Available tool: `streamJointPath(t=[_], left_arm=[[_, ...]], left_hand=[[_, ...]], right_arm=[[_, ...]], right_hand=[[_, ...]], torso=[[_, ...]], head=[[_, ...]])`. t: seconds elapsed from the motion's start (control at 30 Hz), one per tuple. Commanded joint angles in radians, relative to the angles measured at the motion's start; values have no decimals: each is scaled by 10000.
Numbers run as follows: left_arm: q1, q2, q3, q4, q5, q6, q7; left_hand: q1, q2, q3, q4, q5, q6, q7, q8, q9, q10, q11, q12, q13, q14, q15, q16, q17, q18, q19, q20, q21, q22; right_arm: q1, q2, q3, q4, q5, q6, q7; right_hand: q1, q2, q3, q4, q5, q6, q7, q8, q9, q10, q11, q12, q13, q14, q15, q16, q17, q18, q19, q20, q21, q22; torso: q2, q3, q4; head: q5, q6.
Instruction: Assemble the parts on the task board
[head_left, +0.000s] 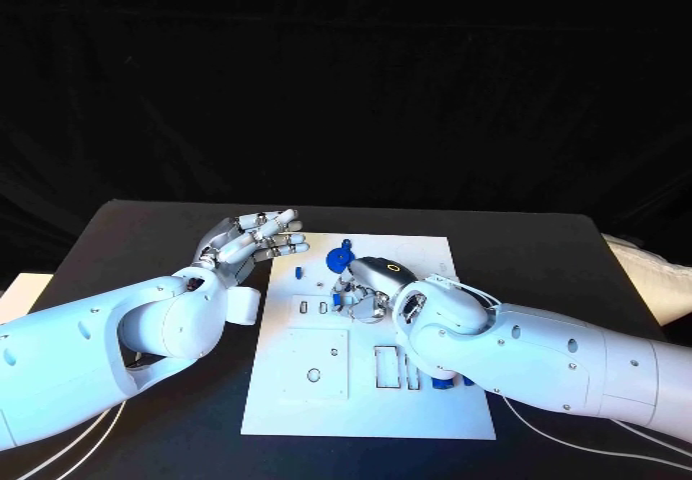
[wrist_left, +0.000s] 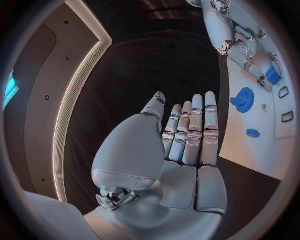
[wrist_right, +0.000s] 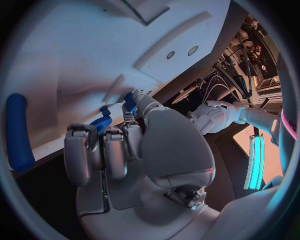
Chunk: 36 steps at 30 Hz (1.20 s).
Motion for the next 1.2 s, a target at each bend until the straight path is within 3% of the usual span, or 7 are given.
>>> streamJointPath(t=[0.03, 0.37, 0.93, 1.2], left_arm=[[5, 12, 5, 14, 29, 192, 98], [5, 4, 2, 16, 29, 194, 85], [5, -27, 0, 47, 29, 191, 88], [5, -42, 0, 56, 29, 190, 85]], left_hand=[[33, 76, -16, -51, 3, -21, -6, -36, -4, -12, 11, -53, -13, 25, 8, -52, 17, 120, 27, 36, -64, -9], [33, 77, -16, -52, 3, -21, -6, -37, -4, -12, 11, -53, -13, 26, 8, -53, 18, 121, 27, 36, -64, -10], [33, 77, -16, -52, 3, -21, -6, -37, -4, -12, 11, -53, -13, 26, 8, -53, 18, 121, 27, 36, -64, -10], [33, 77, -16, -52, 3, -21, -6, -37, -4, -12, 11, -53, -13, 26, 8, -53, 18, 121, 27, 36, -64, -10]], right_arm=[[-83, -41, -74, -115, -115, 674, -247], [-83, -29, -75, -73, -106, 938, -138], [-88, -19, -82, 65, -104, 1082, -156], [-97, -44, -85, 142, -131, 920, -148]], right_hand=[[-145, -63, -3, 29, 30, 107, -112, -27, -18, -38, 20, -7, 861, 970, -52, -35, 2217, -85, 50, -84, -55, 545], [-440, -399, -181, 81, 32, -43, -32, -158, -62, -105, 88, -137, 795, 970, 3, -38, 2215, -82, 39, -42, -75, 522], [-446, -405, -176, 74, 94, 25, -55, -137, -50, -93, 75, -117, 811, 971, 2, -37, 2219, -81, 40, -32, -76, 524], [-800, -789, -499, 204, 41, -267, 50, -283, -120, -185, 165, -302, 707, 971, 65, -39, 2221, -78, 29, 10, -94, 501]], torso=[[-2, 4, 4], [2, -2, 11], [1, -6, 14], [5, -1, 5]], head=[[-15, -23], [-28, -55], [-13, -92], [-6, -104]])
